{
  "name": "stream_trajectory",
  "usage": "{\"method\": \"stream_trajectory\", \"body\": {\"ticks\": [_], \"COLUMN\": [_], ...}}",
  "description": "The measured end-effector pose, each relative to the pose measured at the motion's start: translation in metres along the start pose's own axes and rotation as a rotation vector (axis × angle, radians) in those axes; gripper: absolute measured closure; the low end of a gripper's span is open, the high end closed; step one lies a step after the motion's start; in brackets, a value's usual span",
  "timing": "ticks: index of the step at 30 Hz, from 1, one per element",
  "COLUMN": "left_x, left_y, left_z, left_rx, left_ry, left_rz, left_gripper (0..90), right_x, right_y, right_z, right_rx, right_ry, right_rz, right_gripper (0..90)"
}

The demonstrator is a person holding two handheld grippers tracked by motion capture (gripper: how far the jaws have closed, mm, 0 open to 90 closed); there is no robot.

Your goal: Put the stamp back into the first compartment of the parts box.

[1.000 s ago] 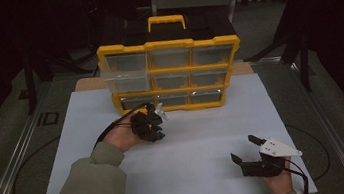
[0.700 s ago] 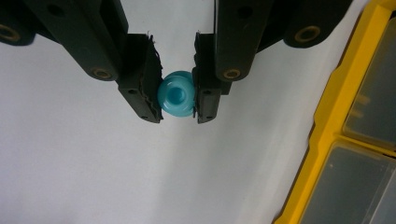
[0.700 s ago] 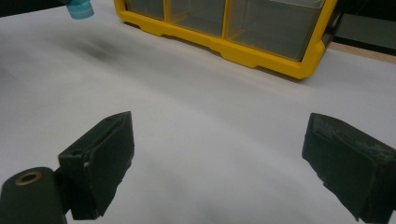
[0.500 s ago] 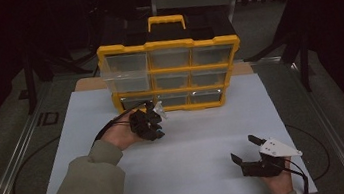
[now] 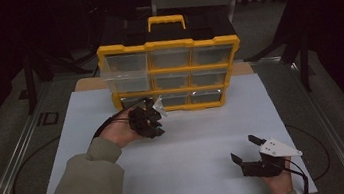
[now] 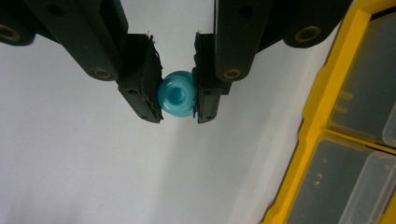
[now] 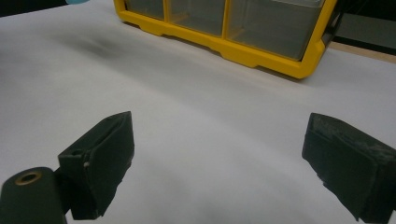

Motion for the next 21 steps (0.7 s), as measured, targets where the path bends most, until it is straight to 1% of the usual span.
{"method": "stream_trajectory", "body": {"ticks": [4,8,10,14,21], "left_x": [0.0,0.0,0.0,0.0,-0.001], "left_y": [-0.001,-0.002,-0.002,-0.002,-0.003], "left_z": [0.003,0.007,0.008,0.012,0.017], "left_rx": [0.004,0.001,0.002,0.005,0.002], "left_ry": [0.009,0.005,0.006,0.016,0.017], "left_rz": [0.002,-0.005,-0.001,-0.005,-0.016], "left_gripper": [73.1,73.2,73.1,73.2,73.1], "right_x": [0.0,0.0,0.0,0.0,0.0], "right_y": [0.0,0.0,0.0,0.0,0.0], "right_z": [0.0,0.0,0.0,0.0,0.0], "right_rx": [0.001,0.001,0.0,0.001,0.001], "right_ry": [-0.001,-0.002,-0.001,-0.001,0.0], "right_rz": [0.0,0.0,-0.001,0.0,0.001], "right_gripper": [9.0,9.0,9.0,9.0,9.0]}}
Point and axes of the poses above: each handheld gripper's, and its own axes: z roughly backward along the jaws, x roughly out of its underside, y roughly to its right, the point moved 2 cm from there along -z, roughly forward along the jaws, and after that the axes turned 6 degrees about -y, right-handed, at the moved point
